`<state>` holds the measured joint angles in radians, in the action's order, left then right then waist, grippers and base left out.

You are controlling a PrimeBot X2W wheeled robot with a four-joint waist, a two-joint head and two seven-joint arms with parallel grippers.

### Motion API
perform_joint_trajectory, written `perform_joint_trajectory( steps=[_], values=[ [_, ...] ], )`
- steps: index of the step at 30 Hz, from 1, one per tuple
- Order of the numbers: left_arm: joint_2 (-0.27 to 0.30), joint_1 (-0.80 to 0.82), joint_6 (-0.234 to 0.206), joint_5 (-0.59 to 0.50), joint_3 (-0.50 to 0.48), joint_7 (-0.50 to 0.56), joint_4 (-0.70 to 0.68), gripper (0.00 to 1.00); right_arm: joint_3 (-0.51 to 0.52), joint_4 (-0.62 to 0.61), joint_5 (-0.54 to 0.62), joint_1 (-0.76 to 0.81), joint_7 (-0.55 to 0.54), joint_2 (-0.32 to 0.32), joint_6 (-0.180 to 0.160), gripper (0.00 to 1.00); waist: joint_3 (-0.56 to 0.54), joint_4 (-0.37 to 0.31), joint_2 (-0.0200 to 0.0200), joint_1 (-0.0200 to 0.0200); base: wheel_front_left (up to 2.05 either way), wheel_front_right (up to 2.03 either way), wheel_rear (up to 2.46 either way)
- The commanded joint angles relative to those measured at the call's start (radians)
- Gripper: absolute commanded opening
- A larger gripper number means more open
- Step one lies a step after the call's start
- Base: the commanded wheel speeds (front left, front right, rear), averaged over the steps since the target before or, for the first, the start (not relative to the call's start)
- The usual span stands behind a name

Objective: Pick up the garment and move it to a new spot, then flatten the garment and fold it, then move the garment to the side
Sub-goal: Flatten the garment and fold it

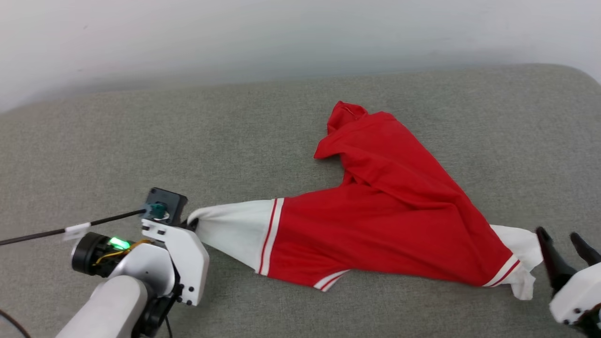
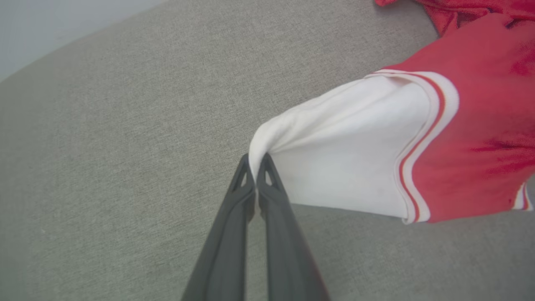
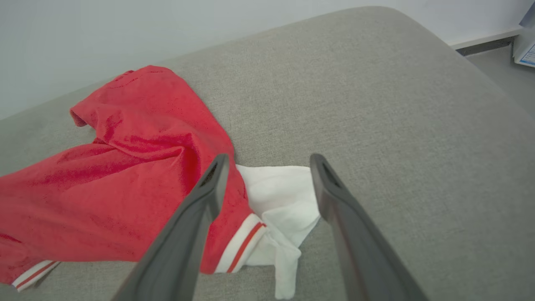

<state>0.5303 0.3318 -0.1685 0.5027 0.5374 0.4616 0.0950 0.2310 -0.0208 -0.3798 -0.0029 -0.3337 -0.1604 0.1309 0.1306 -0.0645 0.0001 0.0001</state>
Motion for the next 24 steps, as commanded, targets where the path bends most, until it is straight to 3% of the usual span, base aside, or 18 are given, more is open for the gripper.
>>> perform_joint_trajectory(
  steps=[1,2,10,17,21,22,23,24],
  values=[
    [0.012,-0.014,-0.017,-0.008,-0.016,-0.016,-0.025,0.0,0.031,0.034,-0.016,-0.029,-0.056,-0.025,0.0,1.0,0.007,0.006,-0.0001,-0.0001,0.0,0.0,0.0],
    [0.012,-0.014,-0.017,-0.008,-0.016,-0.016,-0.025,0.0,0.031,0.034,-0.016,-0.029,-0.056,-0.025,0.0,1.0,0.007,0.006,-0.0001,-0.0001,0.0,0.0,0.0],
    [0.025,0.005,-0.045,-0.018,-0.039,-0.035,-0.12,0.0,0.071,0.218,-0.064,-0.157,-0.389,-0.121,0.0,1.0,0.082,0.027,-0.0001,-0.0001,0.0,0.0,0.0],
    [0.012,0.042,-0.051,-0.035,-0.032,-0.048,-0.154,0.0,0.019,0.34,-0.07,-0.258,-0.504,-0.141,0.0,1.0,0.151,0.046,-0.0001,-0.0001,0.0,0.0,0.0],
    [0.008,0.046,-0.049,-0.035,-0.029,-0.061,-0.151,0.0,0.001,0.418,-0.089,-0.263,-0.558,-0.116,0.0,1.0,0.159,0.054,-0.0001,-0.0001,0.0,0.0,0.0],
    [0.007,0.044,-0.049,-0.033,-0.029,-0.062,-0.148,0.0,-0.003,0.431,-0.091,-0.262,-0.572,-0.11,0.0,0.4,0.159,0.055,-0.0001,-0.0001,0.0,0.0,0.0],
    [0.007,0.041,-0.05,-0.031,-0.03,-0.066,-0.147,0.0,-0.005,0.439,-0.099,-0.261,-0.578,-0.105,0.0,0.0,0.157,0.056,-0.0001,-0.0001,0.0,0.0,0.0],
    [0.006,0.036,-0.052,-0.03,-0.03,-0.071,-0.145,0.0,-0.005,0.442,-0.102,-0.258,-0.583,-0.104,0.0,0.0,0.153,0.055,-0.0001,-0.0001,0.0,0.0,0.0]
  ],
)
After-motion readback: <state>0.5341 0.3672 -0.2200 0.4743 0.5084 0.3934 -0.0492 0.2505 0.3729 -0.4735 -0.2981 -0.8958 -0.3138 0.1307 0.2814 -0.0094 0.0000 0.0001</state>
